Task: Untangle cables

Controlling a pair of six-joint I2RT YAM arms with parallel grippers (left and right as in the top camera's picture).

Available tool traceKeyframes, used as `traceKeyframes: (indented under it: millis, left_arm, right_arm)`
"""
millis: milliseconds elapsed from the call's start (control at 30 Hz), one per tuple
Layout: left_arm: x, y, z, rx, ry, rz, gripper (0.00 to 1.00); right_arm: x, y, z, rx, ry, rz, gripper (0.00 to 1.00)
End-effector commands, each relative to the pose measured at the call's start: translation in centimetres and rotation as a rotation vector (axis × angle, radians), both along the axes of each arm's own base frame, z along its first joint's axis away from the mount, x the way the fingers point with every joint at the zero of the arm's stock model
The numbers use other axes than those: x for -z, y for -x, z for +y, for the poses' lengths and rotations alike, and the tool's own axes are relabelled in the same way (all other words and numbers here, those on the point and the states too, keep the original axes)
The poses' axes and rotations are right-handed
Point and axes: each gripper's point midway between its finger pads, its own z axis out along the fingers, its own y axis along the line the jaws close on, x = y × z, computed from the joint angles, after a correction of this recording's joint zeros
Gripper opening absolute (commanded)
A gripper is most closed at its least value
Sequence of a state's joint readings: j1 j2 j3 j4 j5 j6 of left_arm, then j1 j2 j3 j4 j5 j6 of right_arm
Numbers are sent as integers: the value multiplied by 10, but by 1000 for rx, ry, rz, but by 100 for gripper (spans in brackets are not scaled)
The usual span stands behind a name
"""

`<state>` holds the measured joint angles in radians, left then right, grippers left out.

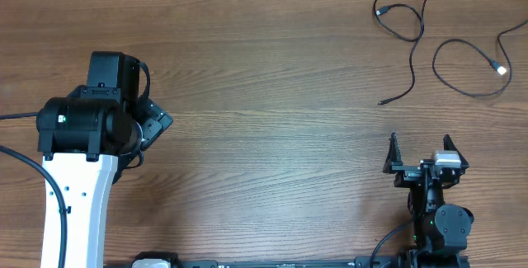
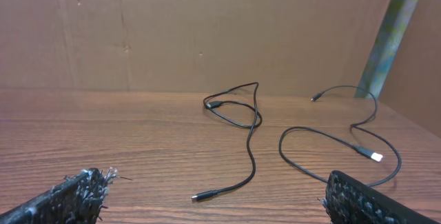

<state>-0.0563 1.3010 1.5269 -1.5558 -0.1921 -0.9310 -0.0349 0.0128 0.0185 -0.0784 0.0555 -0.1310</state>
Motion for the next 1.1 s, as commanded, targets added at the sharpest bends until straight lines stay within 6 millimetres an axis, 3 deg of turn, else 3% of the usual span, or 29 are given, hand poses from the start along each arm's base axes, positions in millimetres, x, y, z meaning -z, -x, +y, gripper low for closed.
traceKeyframes:
  millis: [0,167,333,533,733,900,1067]
  left_arm:
    - [-4,-2,4,8,-21,-10,100]
    - [-6,-1,4,8,-21,-18,99]
    - [-27,15,5,6,-15,-123,100]
    - [-71,60,7,3,-4,-369,100]
    - [-104,119,10,1,9,-636,100]
    - [-117,168,13,-1,19,-832,100]
    - [-117,211,15,-3,26,-980,100]
  right_arm:
    - [3,0,0,0,1,-1,100]
    - [3,0,0,0,1,-1,100]
    - [3,0,0,0,1,-1,100]
    - [3,0,0,0,1,-1,100]
    - [3,0,0,0,1,-1,100]
    - [3,0,0,0,1,-1,100]
    - [3,0,0,0,1,-1,100]
